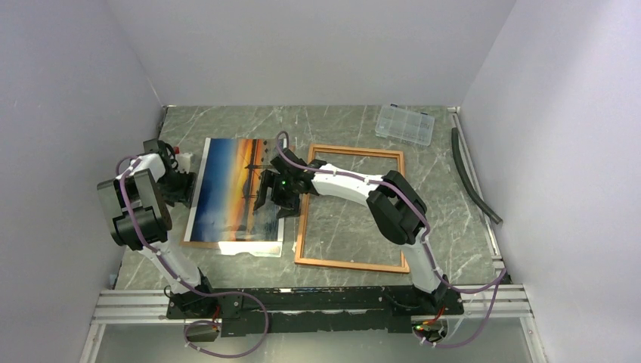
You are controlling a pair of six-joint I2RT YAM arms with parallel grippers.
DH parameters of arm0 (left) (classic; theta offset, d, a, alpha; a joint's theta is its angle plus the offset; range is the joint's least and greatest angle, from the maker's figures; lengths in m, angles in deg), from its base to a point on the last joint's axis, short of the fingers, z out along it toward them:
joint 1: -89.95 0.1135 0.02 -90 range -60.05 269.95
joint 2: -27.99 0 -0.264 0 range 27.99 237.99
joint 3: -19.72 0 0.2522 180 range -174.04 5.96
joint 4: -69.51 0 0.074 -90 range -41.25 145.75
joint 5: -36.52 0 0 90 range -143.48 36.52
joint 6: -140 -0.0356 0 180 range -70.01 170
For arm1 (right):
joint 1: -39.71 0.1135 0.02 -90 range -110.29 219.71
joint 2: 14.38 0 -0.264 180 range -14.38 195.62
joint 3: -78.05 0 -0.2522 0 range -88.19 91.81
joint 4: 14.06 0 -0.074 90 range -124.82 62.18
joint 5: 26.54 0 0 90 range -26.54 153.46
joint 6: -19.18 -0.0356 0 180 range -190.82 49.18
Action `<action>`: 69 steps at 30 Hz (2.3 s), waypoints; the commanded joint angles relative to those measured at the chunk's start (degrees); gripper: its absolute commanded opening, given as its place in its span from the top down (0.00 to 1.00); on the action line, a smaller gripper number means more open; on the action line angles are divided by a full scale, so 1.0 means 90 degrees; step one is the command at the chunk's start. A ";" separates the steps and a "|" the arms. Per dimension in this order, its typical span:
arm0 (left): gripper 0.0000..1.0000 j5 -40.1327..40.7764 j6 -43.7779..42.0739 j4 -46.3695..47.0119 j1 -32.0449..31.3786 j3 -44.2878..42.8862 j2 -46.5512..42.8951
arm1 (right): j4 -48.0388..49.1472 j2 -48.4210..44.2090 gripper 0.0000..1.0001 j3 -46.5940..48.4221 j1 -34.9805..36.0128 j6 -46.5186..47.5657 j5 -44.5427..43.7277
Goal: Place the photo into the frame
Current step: Pick up the photo frame item at the center of the board.
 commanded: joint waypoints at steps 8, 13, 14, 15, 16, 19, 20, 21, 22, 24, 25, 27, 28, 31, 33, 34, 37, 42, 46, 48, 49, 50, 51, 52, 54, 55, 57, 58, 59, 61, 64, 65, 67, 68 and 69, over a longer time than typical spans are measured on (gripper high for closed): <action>0.41 -0.0049 -0.0039 0.0005 -0.0030 0.0269 0.0005 | -0.0690 -0.0399 0.16 0.0247 -0.0053 0.0257 -0.0701; 0.40 -0.0298 -0.0104 -0.0414 0.0286 -0.0255 -0.0134 | -0.0764 -0.0544 0.16 -0.0223 -0.0038 0.0253 -0.0924; 0.40 -0.0288 -0.0120 -0.0437 0.0307 -0.0312 -0.0166 | -0.0763 -0.0511 0.16 -0.0250 -0.0020 0.0251 -0.0931; 0.40 -0.0257 -0.0133 -0.0427 0.0316 -0.0336 -0.0186 | -0.0782 -0.0455 0.16 -0.0242 -0.0007 0.0244 -0.0953; 0.40 -0.0201 -0.0146 -0.0395 0.0317 -0.0327 -0.0174 | -0.0821 -0.0414 0.16 -0.0215 0.0012 0.0240 -0.1005; 0.40 -0.0056 -0.0106 -0.0238 0.0312 -0.0216 -0.0068 | -0.0871 -0.0329 0.16 -0.0148 0.0071 0.0210 -0.1186; 0.40 -0.0052 -0.0099 -0.0181 0.0311 -0.0131 -0.0018 | -0.0850 -0.0305 0.16 -0.0133 0.0077 0.0190 -0.1214; 0.40 -0.0053 -0.0091 -0.0117 0.0309 -0.0046 0.0032 | -0.0831 -0.0276 0.16 -0.0111 0.0086 0.0171 -0.1224; 0.40 -0.0044 -0.0089 -0.0052 0.0300 0.0013 0.0083 | -0.0830 -0.0239 0.16 -0.0076 0.0105 0.0151 -0.1254; 0.40 -0.0042 -0.0079 0.0012 0.0244 0.0099 0.0217 | -0.0907 -0.0182 0.16 0.0022 0.0154 0.0069 -0.1476; 0.40 -0.0042 -0.0072 0.0015 0.0206 0.0119 0.0285 | -0.0842 -0.0186 0.16 0.0003 0.0161 0.0007 -0.1601; 0.41 -0.0069 -0.0036 -0.0005 0.0132 0.0142 0.0374 | -0.0702 -0.0167 0.17 -0.0022 0.0182 -0.0164 -0.1779; 0.41 -0.0109 -0.0017 -0.0037 0.0097 0.0135 0.0402 | -0.0645 -0.0126 0.17 -0.0007 0.0175 -0.0212 -0.1802; 0.41 -0.0239 0.0050 -0.0142 0.0001 0.0109 0.0473 | -0.0397 0.0075 0.17 0.0125 0.0188 -0.0408 -0.1568; 0.42 -0.0284 0.0053 -0.0144 -0.0068 0.0145 0.0490 | -0.0206 0.0226 0.17 0.0223 0.0199 -0.0529 -0.1274; 0.42 -0.0291 0.0051 -0.0128 -0.0115 0.0179 0.0499 | -0.0093 0.0248 0.17 0.0244 0.0210 -0.0580 -0.1096; 0.44 -0.0303 0.0043 -0.0093 -0.0178 0.0247 0.0561 | 0.0377 0.0128 0.17 0.0150 0.0203 -0.0800 -0.0680; 0.47 -0.0330 0.0049 -0.0046 -0.0280 0.0312 0.0628 | 0.0921 -0.0230 0.17 0.0049 0.0207 -0.1102 -0.0234; 0.49 -0.0346 0.0049 -0.0053 -0.0298 0.0352 0.0622 | 0.1058 -0.0326 0.17 0.0160 0.0194 -0.1225 -0.0028; 0.50 -0.0355 0.0048 -0.0046 -0.0313 0.0375 0.0587 | 0.1060 -0.0367 0.17 0.0210 0.0202 -0.1260 0.0041; 0.50 -0.0355 0.0053 -0.0046 -0.0314 0.0392 0.0560 | 0.1062 -0.0386 0.17 0.0230 0.0196 -0.1270 0.0056; 0.50 -0.0363 0.0054 -0.0047 -0.0314 0.0392 0.0544 | 0.1073 -0.0413 0.17 0.0235 0.0200 -0.1271 0.0064; 0.50 -0.0364 0.0053 -0.0039 -0.0312 0.0403 0.0519 | 0.1087 -0.0433 0.17 0.0231 0.0199 -0.1277 0.0076; 0.50 -0.0364 0.0056 -0.0037 -0.0314 0.0410 0.0505 | 0.1088 -0.0449 0.17 0.0229 0.0204 -0.1276 0.0088; 0.50 -0.0363 0.0050 -0.0034 -0.0313 0.0421 0.0500 | 0.1077 -0.0473 0.17 0.0220 0.0201 -0.1264 0.0091; 0.50 -0.0342 0.0058 -0.0035 -0.0314 0.0425 0.0503 | 0.1047 -0.0474 0.17 0.0234 0.0201 -0.1249 0.0082; 0.50 -0.0335 0.0066 -0.0035 -0.0312 0.0411 0.0495 | 0.0974 -0.0470 0.17 0.0273 0.0198 -0.1208 0.0079; 0.50 -0.0340 0.0060 -0.0034 -0.0307 0.0411 0.0488 | 0.0876 -0.0455 0.17 0.0331 0.0199 -0.1177 0.0071; 0.50 -0.0354 0.0068 -0.0039 -0.0311 0.0409 0.0483 | 0.0754 -0.0428 0.18 0.0412 0.0201 -0.1126 0.0056; 0.50 -0.0358 0.0082 -0.0037 -0.0314 0.0398 0.0474 | 0.0487 -0.0381 0.18 0.0590 0.0208 -0.1010 -0.0012; 0.50 -0.0340 0.0107 -0.0028 -0.0314 0.0373 0.0470 | 0.0176 -0.0296 0.18 0.0799 0.0206 -0.0851 -0.0068; 0.50 -0.0349 0.0100 -0.0026 -0.0314 0.0365 0.0481 | 0.0067 -0.0237 0.18 0.0897 0.0206 -0.0807 -0.0068; 0.50 -0.0362 0.0114 -0.0034 -0.0308 0.0358 0.0490 | -0.0216 -0.0085 0.18 0.1142 0.0210 -0.0676 -0.0087; 0.50 -0.0356 0.0122 -0.0035 -0.0313 0.0345 0.0492 | -0.0326 -0.0008 0.18 0.1261 0.0217 -0.0617 -0.0073; 0.50 -0.0362 0.0122 -0.0027 -0.0314 0.0343 0.0492 | -0.0399 0.0042 0.18 0.1338 0.0226 -0.0559 -0.0045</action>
